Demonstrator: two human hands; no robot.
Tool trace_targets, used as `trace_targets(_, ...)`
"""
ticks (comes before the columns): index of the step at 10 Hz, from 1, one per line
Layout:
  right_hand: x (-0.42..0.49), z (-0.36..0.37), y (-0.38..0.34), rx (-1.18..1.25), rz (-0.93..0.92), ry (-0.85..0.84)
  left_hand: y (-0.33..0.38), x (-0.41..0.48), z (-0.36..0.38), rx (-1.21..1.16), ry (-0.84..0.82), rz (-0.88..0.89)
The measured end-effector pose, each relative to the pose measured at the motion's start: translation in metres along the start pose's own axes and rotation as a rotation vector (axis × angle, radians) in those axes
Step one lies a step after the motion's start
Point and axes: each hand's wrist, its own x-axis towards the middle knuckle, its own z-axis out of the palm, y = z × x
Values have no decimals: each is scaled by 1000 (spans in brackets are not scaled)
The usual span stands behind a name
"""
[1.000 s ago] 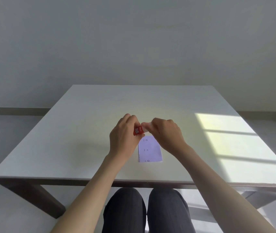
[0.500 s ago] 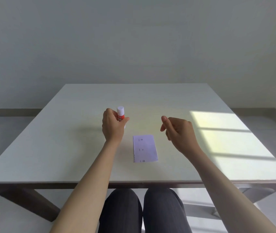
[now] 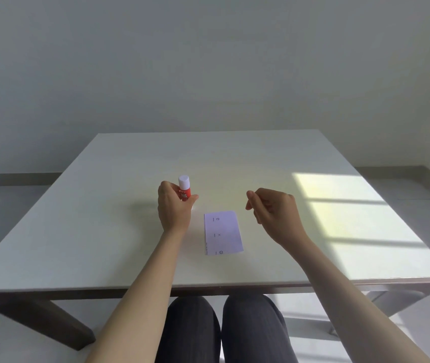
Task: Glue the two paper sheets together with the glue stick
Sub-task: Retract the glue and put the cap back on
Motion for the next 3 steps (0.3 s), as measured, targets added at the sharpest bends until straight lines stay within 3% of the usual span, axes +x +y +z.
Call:
trace_targets(1,-1,7,7,-5,23,-1,-4,-5,-3,31,-100,-72)
trace_targets(2,-6,18,20,-103,84,-36,-6,-13,-9,74,-170,-35)
trace_targets(3,3,31,20,-234,174,-143,8,-10,-26,106,-41,26)
